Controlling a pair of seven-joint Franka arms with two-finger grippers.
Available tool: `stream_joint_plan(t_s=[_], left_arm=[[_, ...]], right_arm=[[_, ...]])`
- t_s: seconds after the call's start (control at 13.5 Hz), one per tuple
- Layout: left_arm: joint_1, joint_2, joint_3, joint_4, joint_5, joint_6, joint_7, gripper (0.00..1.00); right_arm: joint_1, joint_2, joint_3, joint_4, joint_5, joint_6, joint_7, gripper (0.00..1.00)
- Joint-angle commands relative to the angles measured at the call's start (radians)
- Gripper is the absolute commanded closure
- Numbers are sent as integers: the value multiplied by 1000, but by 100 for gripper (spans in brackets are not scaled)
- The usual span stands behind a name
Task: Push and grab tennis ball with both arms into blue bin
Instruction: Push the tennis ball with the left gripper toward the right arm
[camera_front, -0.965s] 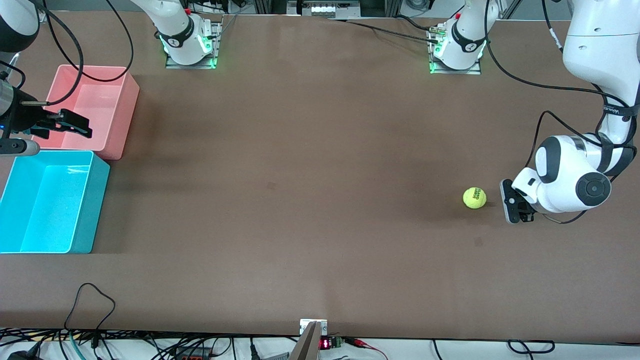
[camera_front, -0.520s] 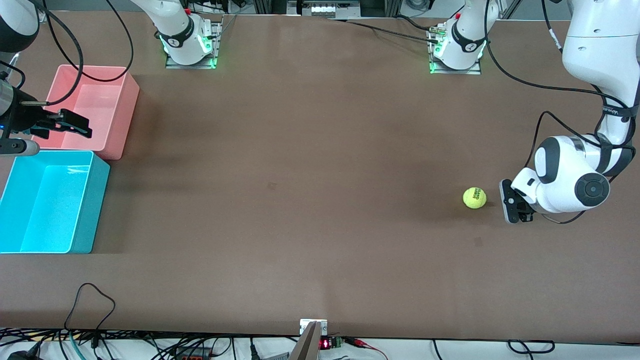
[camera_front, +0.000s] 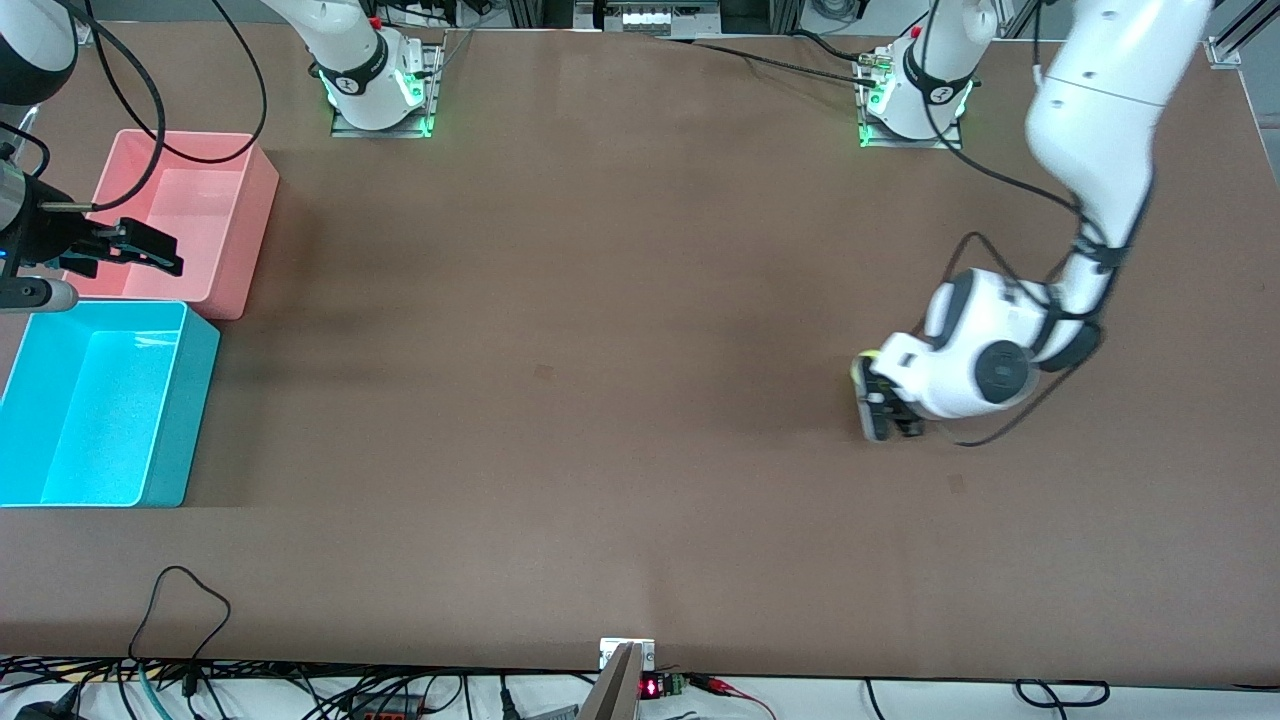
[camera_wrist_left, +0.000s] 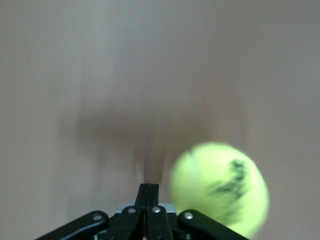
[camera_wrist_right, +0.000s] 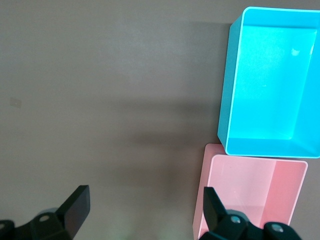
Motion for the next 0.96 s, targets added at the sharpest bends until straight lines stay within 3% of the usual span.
stream_joint_plan(t_s=[0.0, 0.3, 0.52, 0.89], left_arm=[[-44, 19, 17, 154, 3, -110, -59, 100], [143, 16, 18, 312, 14, -328, 96, 100], [260, 5, 17, 352, 4, -350, 77, 100], [300, -48, 21, 364, 10, -456, 19, 100]], right_arm=[[-14, 6, 5, 14, 7, -8, -16, 0], [-14, 6, 4, 14, 7, -5, -13, 0], [-14, 7, 4, 14, 7, -5, -4, 0], [-13, 27, 5, -18, 41, -27, -2, 0]])
